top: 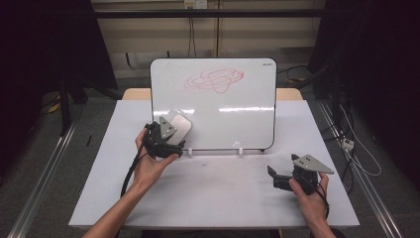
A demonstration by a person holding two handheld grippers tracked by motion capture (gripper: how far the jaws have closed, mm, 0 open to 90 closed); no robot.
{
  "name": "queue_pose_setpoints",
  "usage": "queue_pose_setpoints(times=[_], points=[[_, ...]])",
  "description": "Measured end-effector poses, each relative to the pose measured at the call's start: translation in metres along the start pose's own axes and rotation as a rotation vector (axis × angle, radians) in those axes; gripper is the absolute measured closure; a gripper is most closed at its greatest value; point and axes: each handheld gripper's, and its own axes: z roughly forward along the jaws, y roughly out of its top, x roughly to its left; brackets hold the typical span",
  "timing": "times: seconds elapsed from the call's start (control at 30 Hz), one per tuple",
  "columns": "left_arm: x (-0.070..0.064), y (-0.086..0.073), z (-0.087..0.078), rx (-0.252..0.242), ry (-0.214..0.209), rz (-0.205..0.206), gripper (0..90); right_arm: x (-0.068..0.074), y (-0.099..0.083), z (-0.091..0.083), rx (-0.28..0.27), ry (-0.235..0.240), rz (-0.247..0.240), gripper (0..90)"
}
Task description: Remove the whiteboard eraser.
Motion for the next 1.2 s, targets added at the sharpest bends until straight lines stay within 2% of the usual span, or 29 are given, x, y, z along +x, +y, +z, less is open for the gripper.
queue_pose_setpoints(times=[0.07, 0.1, 0.2, 0.27, 0.33, 0.4, 0.43, 0.6, 0.9, 1.07, 1.2], points=[[0.0, -0.001, 0.003, 0.029, 0.012, -0.008, 14.9, 0.001, 0.0, 0.0, 0.001, 0.001, -0.004, 5.2], [-0.001, -0.002, 0.004, 0.013, 0.016, -0.026, 19.3, 0.001, 0.0, 0.0, 0.001, 0.003, -0.007, 5.2], [-0.001, -0.004, 0.005, 0.015, 0.031, -0.004, 22.3, 0.001, 0.0, 0.0, 0.0, 0.003, -0.007, 5.2], [-0.001, -0.004, 0.008, 0.036, 0.016, -0.002, 24.6, 0.002, 0.001, 0.001, 0.002, 0.002, -0.008, 5.2], [-0.003, -0.005, 0.011, 0.043, 0.021, 0.001, 25.7, 0.002, 0.001, 0.001, 0.002, 0.004, -0.009, 5.2], [-0.006, -0.004, 0.013, 0.054, 0.041, 0.013, 25.4, 0.002, 0.001, 0.001, 0.003, 0.004, -0.01, 5.2], [-0.006, -0.004, 0.014, 0.053, 0.055, 0.018, 28.4, 0.002, 0.001, 0.001, 0.002, 0.004, -0.009, 5.2], [-0.004, -0.005, 0.017, 0.051, 0.045, -0.015, 29.4, 0.001, 0.001, 0.001, 0.004, -0.003, -0.008, 5.3], [-0.005, -0.004, 0.016, 0.058, 0.051, -0.011, 30.1, 0.002, 0.001, 0.0, 0.002, -0.001, -0.01, 5.2], [-0.001, -0.004, 0.015, 0.059, 0.023, -0.01, 30.2, 0.001, 0.001, 0.001, 0.003, -0.004, -0.008, 5.2], [0.001, -0.006, 0.015, 0.039, 0.01, -0.025, 30.3, 0.003, 0.001, 0.001, 0.005, -0.001, -0.011, 5.3]])
